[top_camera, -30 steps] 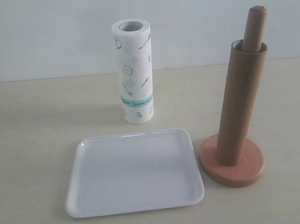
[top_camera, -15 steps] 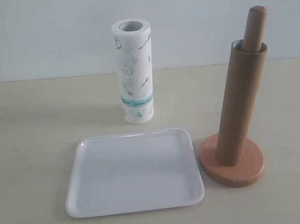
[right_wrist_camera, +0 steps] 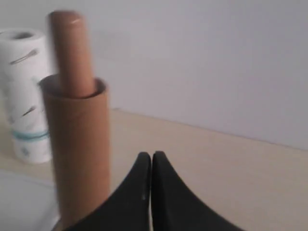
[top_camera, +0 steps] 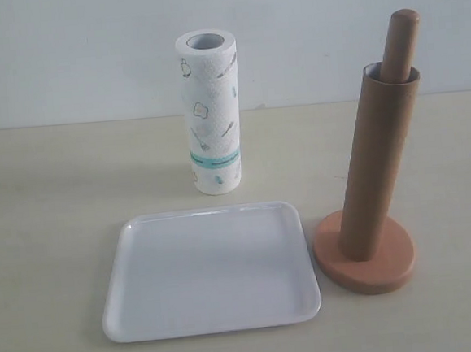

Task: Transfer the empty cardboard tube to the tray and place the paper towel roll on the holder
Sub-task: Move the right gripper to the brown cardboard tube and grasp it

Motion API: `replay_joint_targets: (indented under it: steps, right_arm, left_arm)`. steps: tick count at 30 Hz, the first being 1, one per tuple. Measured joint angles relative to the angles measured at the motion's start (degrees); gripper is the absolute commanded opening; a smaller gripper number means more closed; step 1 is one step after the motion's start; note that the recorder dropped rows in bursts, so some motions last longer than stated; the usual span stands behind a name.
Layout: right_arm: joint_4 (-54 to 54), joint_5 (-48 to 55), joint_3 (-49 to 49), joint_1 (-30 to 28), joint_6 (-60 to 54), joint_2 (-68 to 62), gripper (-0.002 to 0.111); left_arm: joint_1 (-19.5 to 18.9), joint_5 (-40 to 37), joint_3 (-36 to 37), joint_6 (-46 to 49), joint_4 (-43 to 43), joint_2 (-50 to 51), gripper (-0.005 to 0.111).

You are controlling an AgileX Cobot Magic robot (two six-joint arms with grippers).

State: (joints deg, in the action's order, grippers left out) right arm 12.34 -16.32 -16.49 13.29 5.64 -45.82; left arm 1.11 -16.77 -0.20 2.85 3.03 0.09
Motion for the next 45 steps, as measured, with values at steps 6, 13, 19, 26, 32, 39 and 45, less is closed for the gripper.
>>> replay_joint_targets:
  steps: [6, 13, 19, 26, 32, 39, 45]
  right_arm:
    - [3.06, -5.92, 0.00, 11.48, 0.43, -10.96, 0.000]
    - [3.19, -4.28, 0.00, 15.75, 2.50, -14.10, 0.039]
    - [-2.62, -1.83, 0.00, 15.77, 3.28, -14.22, 0.081]
    - [-12.34, -4.02, 0.00, 15.77, -3.76, -14.22, 0.079]
    - [-22.51, -9.96, 0.00, 15.77, -12.05, -14.22, 0.079]
    - [-25.84, -13.41, 0.00, 15.77, -13.57, -14.75, 0.079]
    - [-25.84, -15.57, -5.83, 15.77, -16.34, -24.74, 0.079]
  left_arm:
    - [0.00, 0.00, 0.00, 0.00, 0.00, 0.00, 0.004]
    - [0.00, 0.00, 0.00, 0.00, 0.00, 0.00, 0.004]
    - [0.00, 0.00, 0.00, 0.00, 0.00, 0.00, 0.004]
    - [0.00, 0.00, 0.00, 0.00, 0.00, 0.00, 0.004]
    - [0.00, 0.00, 0.00, 0.00, 0.00, 0.00, 0.004]
    - [0.00, 0.00, 0.00, 0.00, 0.00, 0.00, 0.004]
    - [0.00, 0.00, 0.00, 0.00, 0.00, 0.00, 0.004]
